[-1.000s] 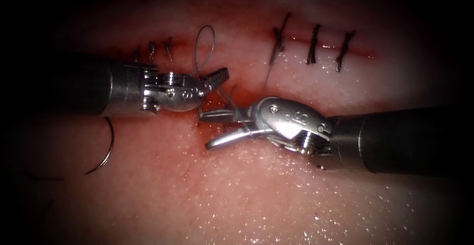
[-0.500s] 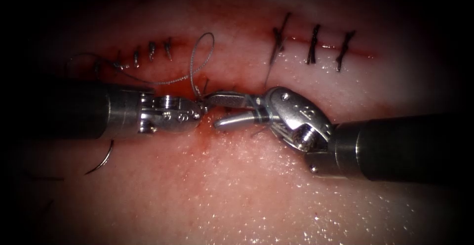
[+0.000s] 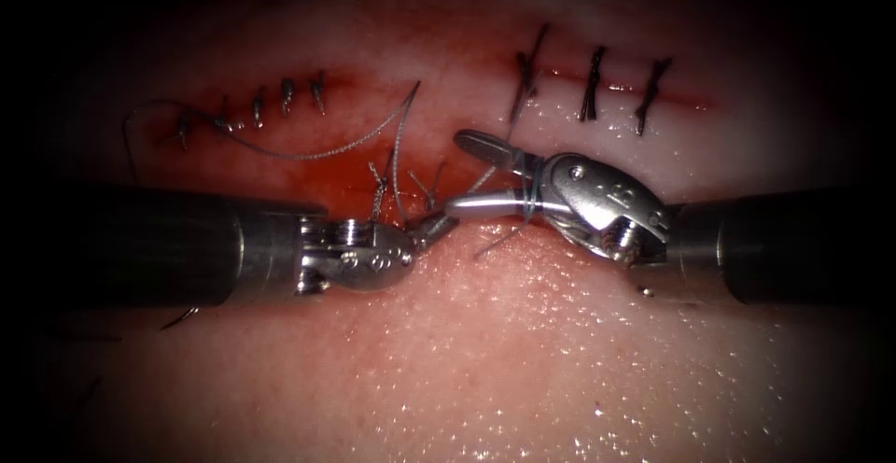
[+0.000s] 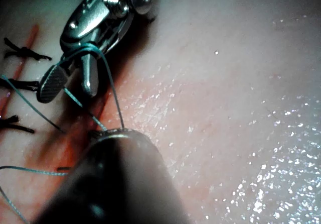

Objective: Wound Closure

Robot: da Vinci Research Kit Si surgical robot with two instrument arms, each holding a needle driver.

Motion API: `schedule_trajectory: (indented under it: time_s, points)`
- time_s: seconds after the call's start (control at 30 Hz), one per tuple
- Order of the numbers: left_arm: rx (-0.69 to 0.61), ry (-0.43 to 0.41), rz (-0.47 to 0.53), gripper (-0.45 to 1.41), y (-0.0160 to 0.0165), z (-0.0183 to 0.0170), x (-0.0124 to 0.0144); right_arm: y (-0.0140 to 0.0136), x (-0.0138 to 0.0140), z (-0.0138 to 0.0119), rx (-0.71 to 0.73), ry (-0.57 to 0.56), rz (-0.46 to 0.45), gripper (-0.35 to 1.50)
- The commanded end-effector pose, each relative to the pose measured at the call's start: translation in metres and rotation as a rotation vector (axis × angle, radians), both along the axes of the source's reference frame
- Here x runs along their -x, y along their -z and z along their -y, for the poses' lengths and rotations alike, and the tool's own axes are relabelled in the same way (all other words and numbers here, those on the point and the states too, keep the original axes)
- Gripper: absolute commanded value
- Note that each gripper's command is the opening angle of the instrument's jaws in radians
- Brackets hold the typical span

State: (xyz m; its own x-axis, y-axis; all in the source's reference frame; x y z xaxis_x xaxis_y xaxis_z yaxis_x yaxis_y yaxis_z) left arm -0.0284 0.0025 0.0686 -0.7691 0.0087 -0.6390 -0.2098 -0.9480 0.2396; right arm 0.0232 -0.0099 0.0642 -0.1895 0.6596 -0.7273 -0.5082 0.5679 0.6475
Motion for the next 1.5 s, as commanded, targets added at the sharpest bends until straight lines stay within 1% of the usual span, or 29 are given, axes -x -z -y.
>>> schedule_trajectory:
  time_s: [0.03,0.1,0.13,0.2,0.33,0.5,0.73,0.9,0.97,1.3,1.4,1.5]
  points:
    - [0.000,0.001,-0.001,-0.45,-0.0007,0.0004,0.0005,-0.0010,-0.0001,0.0007,-0.033,-0.010,0.013,1.11]
    - [0.001,0.001,-0.001,-0.45,-0.0010,0.0001,0.0005,-0.0018,0.0003,0.0009,-0.087,-0.033,0.013,1.10]
    - [0.002,0.000,0.000,-0.45,-0.0011,0.0000,0.0005,-0.0022,0.0004,0.0009,-0.140,-0.058,-0.008,1.04]
    - [0.004,-0.003,0.001,-0.45,-0.0014,-0.0002,0.0003,-0.0028,0.0007,0.0009,-0.164,-0.090,-0.005,1.01]
    - [0.013,0.007,-0.019,-0.45,-0.0021,-0.0005,0.0002,-0.0038,0.0014,0.0010,-0.224,-0.129,0.001,1.04]
    - [0.022,0.021,-0.041,-0.45,-0.0029,-0.0008,0.0005,-0.0039,0.0023,0.0010,-0.275,-0.188,-0.006,1.06]
    - [0.023,0.040,-0.053,-0.45,-0.0037,-0.0019,0.0017,-0.0043,0.0034,0.0012,-0.307,-0.217,0.056,1.06]
    - [0.023,0.051,-0.059,-0.45,-0.0041,-0.0027,0.0023,-0.0048,0.0039,0.0007,-0.326,-0.264,0.060,1.06]
    - [0.022,0.054,-0.061,-0.45,-0.0044,-0.0031,0.0024,-0.0050,0.0040,0.0004,-0.334,-0.274,0.066,1.03]
    - [0.019,0.067,-0.067,-0.45,-0.0050,-0.0051,0.0025,-0.0059,0.0034,-0.0012,-0.360,-0.305,0.067,1.03]
    - [0.019,0.074,-0.072,-0.45,-0.0053,-0.0058,0.0027,-0.0062,0.0024,-0.0018,-0.362,-0.310,0.071,0.94]
    - [0.017,0.077,-0.073,-0.45,-0.0054,-0.0062,0.0027,-0.0064,0.0016,-0.0022,-0.363,-0.320,0.074,0.78]
